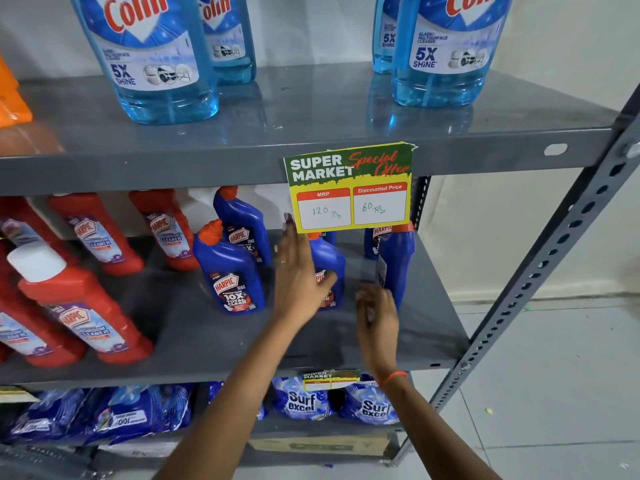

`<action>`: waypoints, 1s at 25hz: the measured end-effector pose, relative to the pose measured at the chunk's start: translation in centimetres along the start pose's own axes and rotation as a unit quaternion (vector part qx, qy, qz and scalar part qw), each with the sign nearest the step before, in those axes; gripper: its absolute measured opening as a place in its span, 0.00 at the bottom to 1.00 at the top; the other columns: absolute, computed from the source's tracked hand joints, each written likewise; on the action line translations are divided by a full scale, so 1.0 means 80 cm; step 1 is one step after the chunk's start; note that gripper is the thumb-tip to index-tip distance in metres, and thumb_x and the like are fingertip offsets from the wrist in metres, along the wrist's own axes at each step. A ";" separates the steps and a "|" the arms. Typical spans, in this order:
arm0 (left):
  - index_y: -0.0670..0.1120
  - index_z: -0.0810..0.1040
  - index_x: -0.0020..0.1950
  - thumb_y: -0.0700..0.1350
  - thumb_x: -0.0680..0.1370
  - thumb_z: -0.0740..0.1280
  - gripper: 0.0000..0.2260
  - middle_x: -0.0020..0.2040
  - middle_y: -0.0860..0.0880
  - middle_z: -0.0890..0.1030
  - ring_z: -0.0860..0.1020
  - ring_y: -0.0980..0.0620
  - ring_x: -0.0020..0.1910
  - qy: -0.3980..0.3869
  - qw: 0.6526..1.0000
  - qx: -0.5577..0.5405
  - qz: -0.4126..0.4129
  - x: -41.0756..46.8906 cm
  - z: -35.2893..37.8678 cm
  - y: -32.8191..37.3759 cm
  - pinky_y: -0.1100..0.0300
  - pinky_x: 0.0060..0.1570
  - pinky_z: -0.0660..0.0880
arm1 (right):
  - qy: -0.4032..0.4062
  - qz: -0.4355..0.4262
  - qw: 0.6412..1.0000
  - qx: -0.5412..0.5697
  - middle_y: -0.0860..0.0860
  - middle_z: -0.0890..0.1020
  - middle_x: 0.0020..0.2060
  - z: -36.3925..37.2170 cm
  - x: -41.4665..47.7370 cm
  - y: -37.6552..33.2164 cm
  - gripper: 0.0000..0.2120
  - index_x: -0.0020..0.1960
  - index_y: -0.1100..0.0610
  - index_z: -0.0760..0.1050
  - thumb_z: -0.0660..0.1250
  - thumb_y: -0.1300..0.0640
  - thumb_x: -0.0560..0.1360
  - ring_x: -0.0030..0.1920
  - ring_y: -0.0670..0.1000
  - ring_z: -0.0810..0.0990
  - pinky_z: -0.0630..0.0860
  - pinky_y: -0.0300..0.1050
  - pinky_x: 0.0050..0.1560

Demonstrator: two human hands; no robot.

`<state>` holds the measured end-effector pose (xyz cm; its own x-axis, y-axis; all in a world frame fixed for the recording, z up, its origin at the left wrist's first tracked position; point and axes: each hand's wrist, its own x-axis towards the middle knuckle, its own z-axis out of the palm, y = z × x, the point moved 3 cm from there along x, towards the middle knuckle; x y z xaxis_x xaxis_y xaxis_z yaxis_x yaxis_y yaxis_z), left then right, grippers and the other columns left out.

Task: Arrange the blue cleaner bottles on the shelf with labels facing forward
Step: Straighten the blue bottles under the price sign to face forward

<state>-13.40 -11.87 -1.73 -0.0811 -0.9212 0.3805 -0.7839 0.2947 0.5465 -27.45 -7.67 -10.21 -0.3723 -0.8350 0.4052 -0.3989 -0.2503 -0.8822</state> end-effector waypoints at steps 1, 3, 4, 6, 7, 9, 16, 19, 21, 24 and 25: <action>0.37 0.54 0.72 0.47 0.69 0.70 0.39 0.73 0.35 0.60 0.58 0.37 0.73 0.024 0.998 0.054 0.016 -0.009 0.010 0.008 0.42 0.72 0.57 | 0.028 -0.028 0.999 -0.017 0.52 0.74 0.46 -0.014 -0.002 -0.004 0.05 0.50 0.57 0.73 0.64 0.63 0.75 0.46 0.55 0.77 0.78 0.58 0.45; 0.35 0.54 0.71 0.47 0.68 0.70 0.39 0.71 0.32 0.63 0.60 0.33 0.72 0.058 0.992 0.108 0.039 -0.021 0.022 0.025 0.37 0.69 0.57 | 0.076 -0.034 0.996 -0.038 0.54 0.72 0.48 -0.036 0.002 -0.005 0.08 0.52 0.57 0.72 0.66 0.62 0.74 0.49 0.53 0.74 0.77 0.55 0.48; 0.36 0.53 0.71 0.46 0.68 0.70 0.39 0.71 0.33 0.63 0.60 0.34 0.71 0.073 0.990 0.110 0.046 -0.027 0.023 0.033 0.38 0.69 0.57 | 0.091 -0.011 0.995 -0.041 0.56 0.72 0.51 -0.042 0.008 -0.001 0.13 0.55 0.57 0.70 0.69 0.60 0.73 0.52 0.54 0.73 0.76 0.53 0.51; 0.39 0.53 0.71 0.41 0.71 0.67 0.34 0.73 0.35 0.62 0.59 0.38 0.73 0.100 0.991 0.058 0.070 -0.033 0.029 0.045 0.46 0.71 0.59 | 0.084 0.064 0.993 -0.047 0.58 0.71 0.57 -0.043 0.025 0.018 0.24 0.62 0.58 0.68 0.73 0.57 0.69 0.58 0.55 0.71 0.73 0.50 0.59; 0.40 0.54 0.72 0.39 0.72 0.64 0.31 0.73 0.37 0.61 0.58 0.41 0.74 0.105 0.991 0.020 0.084 -0.034 0.033 0.050 0.53 0.72 0.59 | 0.065 0.096 0.992 -0.048 0.59 0.71 0.60 -0.041 0.033 0.025 0.28 0.64 0.59 0.67 0.74 0.56 0.68 0.60 0.55 0.71 0.71 0.49 0.61; 0.40 0.57 0.72 0.37 0.75 0.58 0.26 0.74 0.41 0.61 0.57 0.48 0.74 0.089 0.988 -0.035 0.120 -0.033 0.045 0.062 0.65 0.72 0.55 | 0.027 0.121 0.992 -0.026 0.58 0.73 0.59 -0.038 0.044 0.033 0.26 0.63 0.60 0.68 0.73 0.57 0.68 0.58 0.56 0.74 0.73 0.48 0.58; 0.46 0.59 0.72 0.40 0.74 0.68 0.30 0.72 0.48 0.66 0.65 0.53 0.69 -0.098 0.971 -0.215 0.022 0.016 0.064 0.081 0.63 0.66 0.61 | -0.037 0.156 0.985 0.061 0.60 0.80 0.51 -0.065 0.057 0.053 0.17 0.60 0.60 0.71 0.68 0.63 0.72 0.49 0.60 0.80 0.79 0.57 0.52; 0.45 0.63 0.69 0.41 0.70 0.72 0.30 0.67 0.49 0.70 0.67 0.56 0.65 -0.179 0.948 -0.262 0.018 0.049 0.059 0.096 0.65 0.63 0.63 | -0.080 0.163 0.978 0.099 0.62 0.81 0.50 -0.082 0.063 0.054 0.14 0.57 0.58 0.72 0.68 0.63 0.73 0.48 0.57 0.80 0.78 0.60 0.52; 0.44 0.68 0.65 0.43 0.68 0.74 0.27 0.66 0.45 0.74 0.72 0.49 0.64 -0.241 0.929 -0.280 0.024 0.065 0.061 0.096 0.52 0.66 0.69 | -0.111 0.166 0.974 0.104 0.61 0.81 0.53 -0.089 0.063 0.049 0.16 0.60 0.57 0.71 0.68 0.60 0.73 0.51 0.57 0.81 0.79 0.58 0.53; 0.44 0.72 0.61 0.45 0.66 0.76 0.27 0.60 0.44 0.79 0.77 0.48 0.58 -0.279 0.916 -0.287 0.002 0.072 0.062 0.091 0.47 0.60 0.76 | -0.162 0.167 0.967 0.105 0.60 0.80 0.56 -0.094 0.060 0.040 0.18 0.61 0.56 0.70 0.68 0.59 0.73 0.53 0.57 0.81 0.80 0.56 0.54; 0.44 0.73 0.60 0.46 0.64 0.77 0.26 0.58 0.44 0.80 0.78 0.48 0.56 -0.259 0.927 -0.273 0.003 0.072 0.064 0.090 0.49 0.57 0.77 | -0.172 0.171 0.965 0.096 0.60 0.80 0.57 -0.093 0.061 0.041 0.18 0.61 0.56 0.69 0.67 0.59 0.73 0.53 0.55 0.81 0.80 0.54 0.54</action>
<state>-22.66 -16.33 0.57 -0.4793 -0.8760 0.0537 -0.3662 0.2552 0.8948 -36.81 -8.89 -9.31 -0.1400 -0.9901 0.0086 -0.1273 0.0093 -0.9918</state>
